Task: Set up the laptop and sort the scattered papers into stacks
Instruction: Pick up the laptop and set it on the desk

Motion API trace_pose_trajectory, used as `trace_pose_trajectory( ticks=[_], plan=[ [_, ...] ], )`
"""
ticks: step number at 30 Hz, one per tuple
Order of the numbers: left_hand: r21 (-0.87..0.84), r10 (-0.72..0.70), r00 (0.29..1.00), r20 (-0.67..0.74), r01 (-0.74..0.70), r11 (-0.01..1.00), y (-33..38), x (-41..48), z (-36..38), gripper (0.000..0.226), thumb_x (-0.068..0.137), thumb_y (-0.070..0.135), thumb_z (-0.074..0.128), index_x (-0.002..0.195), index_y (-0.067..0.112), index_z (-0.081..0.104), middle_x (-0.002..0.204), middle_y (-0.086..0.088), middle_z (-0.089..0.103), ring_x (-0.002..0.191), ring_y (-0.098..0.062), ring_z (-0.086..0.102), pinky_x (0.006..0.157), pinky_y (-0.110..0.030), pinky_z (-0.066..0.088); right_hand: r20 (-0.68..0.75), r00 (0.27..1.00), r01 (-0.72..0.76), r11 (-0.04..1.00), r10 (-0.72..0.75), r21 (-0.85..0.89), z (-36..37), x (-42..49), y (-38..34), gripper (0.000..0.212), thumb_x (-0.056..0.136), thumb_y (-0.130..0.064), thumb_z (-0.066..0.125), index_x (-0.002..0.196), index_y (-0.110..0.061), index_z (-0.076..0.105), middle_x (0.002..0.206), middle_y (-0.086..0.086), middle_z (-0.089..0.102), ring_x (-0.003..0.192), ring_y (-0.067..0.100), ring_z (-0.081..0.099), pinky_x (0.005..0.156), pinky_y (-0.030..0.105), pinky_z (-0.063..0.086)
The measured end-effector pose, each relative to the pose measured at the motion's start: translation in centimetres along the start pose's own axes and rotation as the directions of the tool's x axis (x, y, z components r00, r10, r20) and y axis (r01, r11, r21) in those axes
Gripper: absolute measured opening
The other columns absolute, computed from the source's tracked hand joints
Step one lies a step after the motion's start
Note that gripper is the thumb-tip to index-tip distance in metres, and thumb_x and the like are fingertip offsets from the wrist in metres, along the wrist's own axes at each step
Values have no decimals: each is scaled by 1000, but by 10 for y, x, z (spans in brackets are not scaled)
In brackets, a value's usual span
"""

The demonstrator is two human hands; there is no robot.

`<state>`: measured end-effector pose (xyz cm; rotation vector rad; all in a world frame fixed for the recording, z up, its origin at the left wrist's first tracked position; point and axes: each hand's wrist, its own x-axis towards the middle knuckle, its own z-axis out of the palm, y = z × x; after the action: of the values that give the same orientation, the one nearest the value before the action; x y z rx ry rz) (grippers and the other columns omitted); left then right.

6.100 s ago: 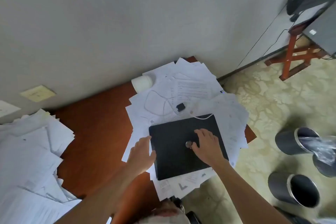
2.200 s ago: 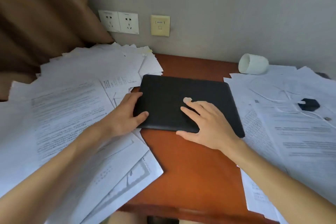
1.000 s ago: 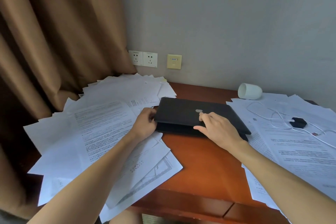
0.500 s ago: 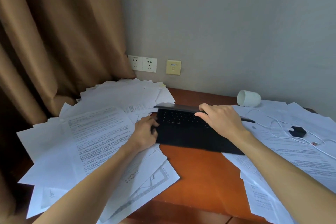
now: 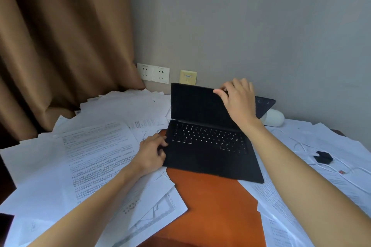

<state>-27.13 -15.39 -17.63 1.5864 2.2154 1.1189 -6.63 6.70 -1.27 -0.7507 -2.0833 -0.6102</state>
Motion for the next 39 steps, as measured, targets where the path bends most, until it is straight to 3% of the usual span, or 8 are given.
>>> trace_pose_trajectory(
  ticks=[3, 6, 12, 17, 25, 28, 33, 39],
  plan=[
    [22, 9, 1000, 0, -9, 1000, -2, 1, 1, 28, 88, 1, 58, 110, 14, 69, 133, 2, 62, 132, -21, 52, 118, -45, 34, -8, 997, -81, 996, 81, -29, 5, 12, -1, 48, 99, -60, 46, 93, -16, 64, 90, 2, 61, 87, 24, 48, 78, 38, 40],
    [33, 8, 1000, 2, -8, 999, -1, 0, 1, 28, 89, 2, 58, 110, 16, 68, 134, 3, 61, 131, -20, 52, 118, -43, 34, 21, 992, -129, 990, 128, 50, 16, 24, -2, 44, 99, -54, 50, 95, -13, 64, 93, 5, 60, 88, 25, 49, 78, 39, 45],
    [42, -10, 1000, 16, 9, 999, 2, -2, -1, 27, 92, 4, 57, 112, 20, 66, 140, 5, 58, 133, -18, 49, 119, -40, 32, 142, 980, -160, 974, 138, 159, 31, 36, 5, 22, 102, -21, 56, 114, -4, 64, 110, 15, 61, 103, 32, 52, 90, 45, 47],
    [39, -6, 1000, 19, 5, 999, 5, -4, -3, 27, 92, 4, 56, 108, 23, 64, 139, 5, 58, 133, -19, 49, 119, -41, 32, 243, 967, -150, 950, 83, 273, 27, 28, 14, 39, 97, 4, 51, 135, -4, 56, 128, 17, 55, 119, 32, 48, 98, 46, 48],
    [88, 12, 1000, 2, -12, 996, 10, -6, -4, 31, 93, 2, 54, 119, 13, 67, 143, 2, 56, 134, -21, 45, 118, -34, 29, 302, 953, -117, 950, 25, 290, 9, 13, 15, 54, 97, -5, 50, 150, -10, 42, 150, 9, 44, 132, 29, 40, 106, 44, 45],
    [135, 88, 996, -20, -84, 987, 11, -9, -5, 34, 89, -3, 53, 115, 13, 69, 131, 2, 61, 124, -22, 49, 111, -32, 35, 347, 938, -115, 942, -2, 314, -6, 0, 14, 58, 97, -6, 49, 154, -13, 38, 160, 7, 32, 139, 29, 36, 111, 40, 38],
    [293, 165, 976, 143, -201, 935, 28, -11, -13, 48, 82, -11, 48, 118, 17, 65, 132, 0, 58, 120, -23, 48, 104, -35, 39, 528, 849, -202, 922, -4, 331, -39, -32, 21, 56, 99, -12, 49, 153, -19, 39, 161, 0, 34, 144, 21, 36, 116, 34, 32],
    [383, 88, 976, 201, -161, 909, 59, -20, -22, 44, 93, 0, 51, 131, 21, 61, 141, 1, 53, 129, -21, 47, 112, -37, 38, 642, 766, -238, 937, 18, 257, -88, -80, 28, 53, 101, -16, 48, 153, -23, 38, 159, -3, 37, 137, 22, 44, 104, 30, 34]
  ],
)
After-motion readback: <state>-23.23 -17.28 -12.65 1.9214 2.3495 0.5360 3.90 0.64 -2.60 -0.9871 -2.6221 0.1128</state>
